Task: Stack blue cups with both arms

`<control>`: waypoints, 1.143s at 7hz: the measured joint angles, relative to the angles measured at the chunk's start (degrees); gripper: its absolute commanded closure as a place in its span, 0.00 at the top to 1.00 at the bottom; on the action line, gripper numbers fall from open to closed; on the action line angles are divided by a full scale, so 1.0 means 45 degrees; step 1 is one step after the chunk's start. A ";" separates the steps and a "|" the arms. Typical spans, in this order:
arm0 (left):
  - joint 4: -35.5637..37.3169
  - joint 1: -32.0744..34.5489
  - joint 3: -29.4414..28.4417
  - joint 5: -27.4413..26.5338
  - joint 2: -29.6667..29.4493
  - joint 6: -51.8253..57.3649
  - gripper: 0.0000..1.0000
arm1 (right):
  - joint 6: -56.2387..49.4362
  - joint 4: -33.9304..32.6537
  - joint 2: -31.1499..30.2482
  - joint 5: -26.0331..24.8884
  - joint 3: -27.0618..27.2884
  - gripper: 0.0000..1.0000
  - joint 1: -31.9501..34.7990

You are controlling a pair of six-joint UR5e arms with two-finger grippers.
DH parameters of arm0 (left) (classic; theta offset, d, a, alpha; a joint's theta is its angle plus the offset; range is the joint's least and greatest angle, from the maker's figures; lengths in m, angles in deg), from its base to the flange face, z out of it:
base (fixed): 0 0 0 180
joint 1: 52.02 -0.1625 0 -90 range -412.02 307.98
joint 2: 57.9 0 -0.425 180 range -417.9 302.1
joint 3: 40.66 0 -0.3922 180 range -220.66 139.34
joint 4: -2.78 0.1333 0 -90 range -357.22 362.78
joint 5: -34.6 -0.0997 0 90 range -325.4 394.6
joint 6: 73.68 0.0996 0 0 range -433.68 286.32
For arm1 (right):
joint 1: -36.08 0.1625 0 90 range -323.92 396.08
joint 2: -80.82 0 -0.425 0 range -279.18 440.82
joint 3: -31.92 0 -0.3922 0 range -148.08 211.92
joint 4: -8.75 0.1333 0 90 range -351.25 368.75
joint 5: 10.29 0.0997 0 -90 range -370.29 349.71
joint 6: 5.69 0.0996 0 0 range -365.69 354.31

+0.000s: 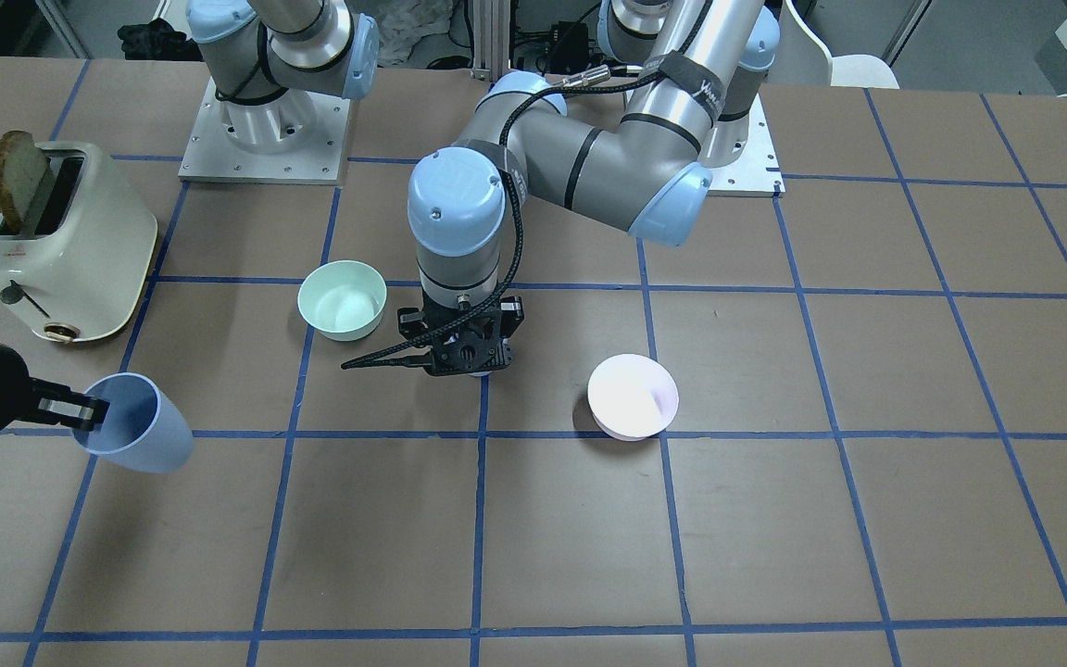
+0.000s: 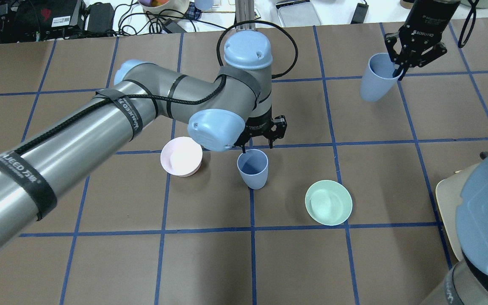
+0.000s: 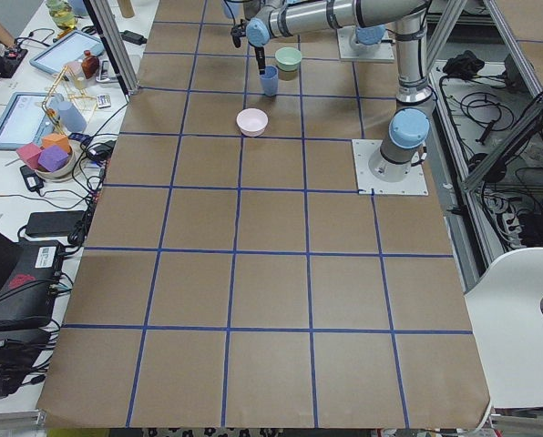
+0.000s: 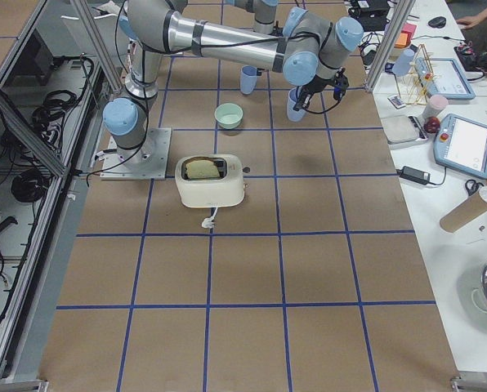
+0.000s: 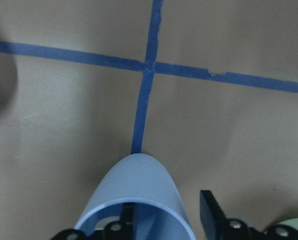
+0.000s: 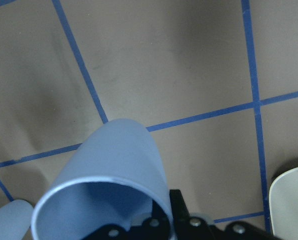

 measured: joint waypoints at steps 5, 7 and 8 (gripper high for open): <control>-0.5523 -0.3777 -0.2118 0.0118 0.3300 0.4141 1.00 | 0.2752 0.1690 -0.2219 0.0578 0.1248 0.00 0.2754; -0.4115 -0.4366 -0.0506 0.0109 0.4536 0.5230 1.00 | 0.5134 0.0194 -0.2574 0.0578 0.2692 0.00 0.4443; -0.3126 -0.4514 0.0210 0.0046 0.4888 0.5512 1.00 | 0.5832 -0.0662 -0.2615 0.0572 0.3294 0.00 0.5026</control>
